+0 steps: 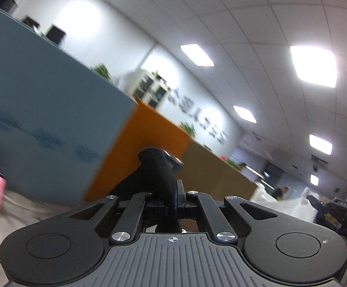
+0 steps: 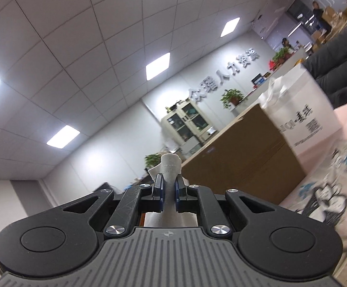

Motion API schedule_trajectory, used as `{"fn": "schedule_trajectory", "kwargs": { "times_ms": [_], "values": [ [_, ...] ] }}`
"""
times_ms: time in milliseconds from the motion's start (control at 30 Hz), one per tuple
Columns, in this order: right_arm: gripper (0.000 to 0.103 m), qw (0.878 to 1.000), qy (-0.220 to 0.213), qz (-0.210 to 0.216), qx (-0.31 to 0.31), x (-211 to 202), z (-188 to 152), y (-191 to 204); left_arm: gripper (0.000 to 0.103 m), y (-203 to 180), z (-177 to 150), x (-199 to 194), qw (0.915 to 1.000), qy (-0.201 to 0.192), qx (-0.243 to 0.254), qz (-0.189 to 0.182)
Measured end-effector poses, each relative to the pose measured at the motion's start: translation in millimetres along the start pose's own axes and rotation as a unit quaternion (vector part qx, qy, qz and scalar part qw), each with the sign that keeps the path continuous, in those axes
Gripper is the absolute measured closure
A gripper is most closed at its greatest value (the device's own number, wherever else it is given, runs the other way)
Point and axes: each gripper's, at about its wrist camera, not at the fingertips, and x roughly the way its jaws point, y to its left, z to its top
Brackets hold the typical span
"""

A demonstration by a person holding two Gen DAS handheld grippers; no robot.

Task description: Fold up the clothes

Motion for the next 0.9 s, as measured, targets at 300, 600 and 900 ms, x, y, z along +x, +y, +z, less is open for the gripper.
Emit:
{"fn": "schedule_trajectory", "kwargs": {
  "times_ms": [300,600,900],
  "values": [
    [0.095,0.999,0.027,0.023,0.036,-95,-62,-19,0.101,36,-22,-145,0.9974,0.025,-0.004,0.067],
    [0.095,0.991,0.072,-0.104,0.039,-206,-111,-53,0.101,53,-80,-213,0.9865,0.096,-0.057,0.120],
    [0.095,0.978,0.111,-0.179,-0.002,-238,-128,-77,0.073,64,-104,-234,0.9713,0.132,0.029,0.195]
  ]
}}
